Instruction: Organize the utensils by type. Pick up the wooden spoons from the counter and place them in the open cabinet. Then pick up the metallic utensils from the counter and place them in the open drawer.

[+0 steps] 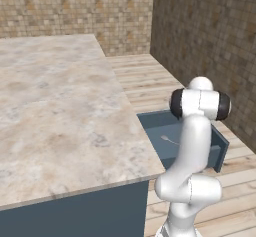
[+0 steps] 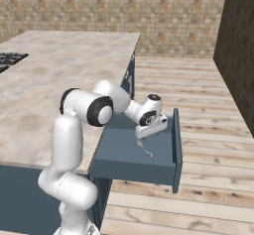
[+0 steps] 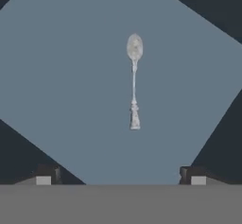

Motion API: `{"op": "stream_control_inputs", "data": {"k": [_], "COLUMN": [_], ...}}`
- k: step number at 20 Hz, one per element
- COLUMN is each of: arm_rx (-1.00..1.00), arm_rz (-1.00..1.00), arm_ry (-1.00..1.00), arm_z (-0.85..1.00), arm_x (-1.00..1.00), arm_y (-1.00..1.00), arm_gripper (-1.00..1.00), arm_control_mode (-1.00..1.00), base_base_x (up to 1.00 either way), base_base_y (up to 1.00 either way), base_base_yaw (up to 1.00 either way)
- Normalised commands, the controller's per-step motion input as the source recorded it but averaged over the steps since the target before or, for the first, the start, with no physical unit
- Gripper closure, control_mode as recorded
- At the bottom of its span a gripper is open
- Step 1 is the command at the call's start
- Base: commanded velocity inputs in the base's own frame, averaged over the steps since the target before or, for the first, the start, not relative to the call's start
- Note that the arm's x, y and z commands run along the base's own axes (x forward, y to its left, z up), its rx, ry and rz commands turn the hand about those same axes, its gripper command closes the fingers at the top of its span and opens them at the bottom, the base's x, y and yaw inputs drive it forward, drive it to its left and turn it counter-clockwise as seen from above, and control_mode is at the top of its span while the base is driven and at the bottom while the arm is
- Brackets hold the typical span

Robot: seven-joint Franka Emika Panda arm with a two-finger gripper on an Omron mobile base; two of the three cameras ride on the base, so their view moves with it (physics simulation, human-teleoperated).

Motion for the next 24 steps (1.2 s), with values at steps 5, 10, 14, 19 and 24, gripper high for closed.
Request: {"op": "stream_control_inputs", "data": {"k": [5, 10, 14, 19, 24], "arm_rx": [0.00, 0.00, 0.00, -0.01, -0.01], "arm_rz": [0.00, 0.00, 0.00, -0.02, -0.04], "arm_ry": [-0.16, -0.16, -0.17, -0.09, 0.00], "arm_z": [0.92, 0.93, 0.90, 0.99, 0.99], "arm_x": [-0.69, -0.76, -0.70, -0.57, -0.40], "arm_y": [0.24, 0.41, 0.56, 0.62, 0.63], "arm_gripper": [-1.00, -1.00, -1.00, -1.00, -1.00], "arm_control_mode": [-1.00, -1.00, -1.00, -1.00, -1.00], "base_base_x": [0.00, 0.00, 0.00, 0.00, 0.00], "base_base_y": [0.00, 0.00, 0.00, 0.00, 0.00], "base_base_yaw": [0.00, 0.00, 0.00, 0.00, 0.00]}}
